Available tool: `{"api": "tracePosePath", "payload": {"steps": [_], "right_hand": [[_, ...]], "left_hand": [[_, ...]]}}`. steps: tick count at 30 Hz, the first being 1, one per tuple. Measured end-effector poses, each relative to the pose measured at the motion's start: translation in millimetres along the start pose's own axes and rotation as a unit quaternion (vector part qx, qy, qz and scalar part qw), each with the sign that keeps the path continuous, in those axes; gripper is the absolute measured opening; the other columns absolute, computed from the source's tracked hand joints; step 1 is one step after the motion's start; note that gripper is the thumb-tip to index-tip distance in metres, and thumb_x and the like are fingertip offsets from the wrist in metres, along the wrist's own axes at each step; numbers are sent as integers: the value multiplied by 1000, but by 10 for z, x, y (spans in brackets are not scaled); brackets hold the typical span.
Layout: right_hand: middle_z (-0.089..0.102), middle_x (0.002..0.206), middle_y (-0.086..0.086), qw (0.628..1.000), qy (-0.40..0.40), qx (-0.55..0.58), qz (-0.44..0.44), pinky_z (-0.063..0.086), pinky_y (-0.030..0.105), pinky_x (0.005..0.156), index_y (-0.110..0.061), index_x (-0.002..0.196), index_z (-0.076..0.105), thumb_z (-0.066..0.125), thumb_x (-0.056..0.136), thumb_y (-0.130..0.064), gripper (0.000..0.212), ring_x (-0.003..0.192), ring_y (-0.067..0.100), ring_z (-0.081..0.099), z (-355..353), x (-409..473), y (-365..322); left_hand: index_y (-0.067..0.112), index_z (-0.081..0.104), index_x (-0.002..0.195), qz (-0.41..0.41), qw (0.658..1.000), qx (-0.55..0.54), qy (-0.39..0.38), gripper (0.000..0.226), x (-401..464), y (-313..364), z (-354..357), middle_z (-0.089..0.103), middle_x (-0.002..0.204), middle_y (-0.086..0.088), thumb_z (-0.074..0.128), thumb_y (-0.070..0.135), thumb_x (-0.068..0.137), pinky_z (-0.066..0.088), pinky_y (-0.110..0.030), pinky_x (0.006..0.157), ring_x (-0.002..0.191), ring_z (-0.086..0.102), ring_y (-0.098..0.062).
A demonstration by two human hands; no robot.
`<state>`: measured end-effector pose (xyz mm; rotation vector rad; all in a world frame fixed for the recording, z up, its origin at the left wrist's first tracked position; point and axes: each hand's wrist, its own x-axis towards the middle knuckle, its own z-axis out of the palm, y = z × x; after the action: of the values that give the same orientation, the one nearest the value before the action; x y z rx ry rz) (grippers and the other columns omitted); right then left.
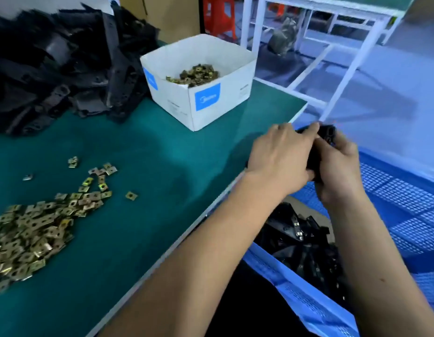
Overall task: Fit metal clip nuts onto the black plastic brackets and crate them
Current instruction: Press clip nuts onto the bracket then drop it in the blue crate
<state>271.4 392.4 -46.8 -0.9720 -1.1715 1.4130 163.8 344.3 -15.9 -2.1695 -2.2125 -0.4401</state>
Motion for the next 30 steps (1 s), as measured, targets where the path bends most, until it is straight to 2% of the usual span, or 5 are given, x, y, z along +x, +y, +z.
{"api": "tracePosePath", "payload": {"steps": [9,14,17,25,30], "right_hand": [[66,90,24,915,169,-73,359,56,34,41,3,93,61,63,97,1,5,66,33,69,-1132,8,1609],[70,95,24,833,85,-351,419,58,48,79,11,109,67,75,90,-19,37,88,37,69,-1481,-168,2188],[66,94,19,807,101,-422,401,56,42,77,3,109,65,71,91,-29,36,86,36,64,-1454,-164,2184],[73,93,5,885,155,-438,-31,48,35,74,-15,101,71,61,89,-16,15,89,28,66,-530,104,1115],[51,76,-9,851,69,-371,-366,22,23,62,-15,88,61,62,90,-12,3,67,8,38,437,-70,239]], "left_hand": [[19,55,137,-43,950,-62,-302,58,-293,11,1417,60,134,-14,70,52,91,50,-43,96,123,57,-37],[16,60,136,-73,950,-97,-286,49,-480,-84,1702,55,132,-12,69,42,96,51,-46,101,120,58,-36],[16,65,129,-64,959,-103,-256,40,-427,-94,1677,56,128,-10,69,39,96,52,-46,97,115,60,-35],[21,70,109,0,983,-182,25,18,-49,43,758,66,106,2,65,30,94,52,-39,83,96,65,-24],[15,72,92,-2,918,-259,301,10,-230,-359,-78,68,87,6,67,23,89,54,-37,70,75,65,-14]]}}
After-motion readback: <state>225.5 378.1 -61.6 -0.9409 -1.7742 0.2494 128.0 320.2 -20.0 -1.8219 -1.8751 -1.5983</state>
